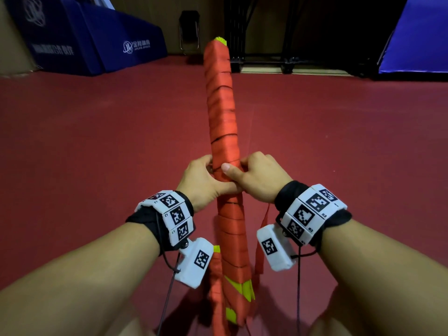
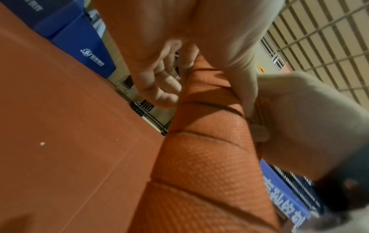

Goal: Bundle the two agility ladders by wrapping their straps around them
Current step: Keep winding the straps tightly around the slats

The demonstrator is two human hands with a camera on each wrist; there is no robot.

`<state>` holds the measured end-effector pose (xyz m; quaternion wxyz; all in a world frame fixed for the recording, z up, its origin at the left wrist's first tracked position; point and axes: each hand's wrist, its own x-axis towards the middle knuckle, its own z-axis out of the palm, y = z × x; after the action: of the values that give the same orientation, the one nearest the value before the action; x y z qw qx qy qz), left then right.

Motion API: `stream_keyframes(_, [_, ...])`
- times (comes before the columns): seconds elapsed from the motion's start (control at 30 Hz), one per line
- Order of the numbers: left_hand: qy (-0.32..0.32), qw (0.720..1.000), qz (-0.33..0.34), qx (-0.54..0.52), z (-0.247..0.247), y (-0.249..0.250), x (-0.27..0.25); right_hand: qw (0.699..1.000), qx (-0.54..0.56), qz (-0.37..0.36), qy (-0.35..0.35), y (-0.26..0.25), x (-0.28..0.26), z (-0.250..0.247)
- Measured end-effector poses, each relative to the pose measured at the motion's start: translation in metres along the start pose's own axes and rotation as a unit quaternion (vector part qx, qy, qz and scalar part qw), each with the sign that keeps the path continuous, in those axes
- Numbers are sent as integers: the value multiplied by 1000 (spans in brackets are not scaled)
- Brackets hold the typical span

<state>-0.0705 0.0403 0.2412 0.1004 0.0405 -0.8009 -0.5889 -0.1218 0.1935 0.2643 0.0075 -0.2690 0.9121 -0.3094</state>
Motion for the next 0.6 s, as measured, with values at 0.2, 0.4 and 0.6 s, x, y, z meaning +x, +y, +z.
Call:
stream_keyframes(0.2, [-57, 993, -34, -95, -1, -1, -1, 999, 49, -8, -12, 10, 3, -3])
stream_keyframes(0.4, [-79, 984, -47, -150, 0, 0, -1, 998, 66, 1, -7, 13, 6, -3])
stream_keyframes(0.6, [-69, 985, -60, -147, -3, -4, 1, 999, 53, 12, -6, 14, 8, -2])
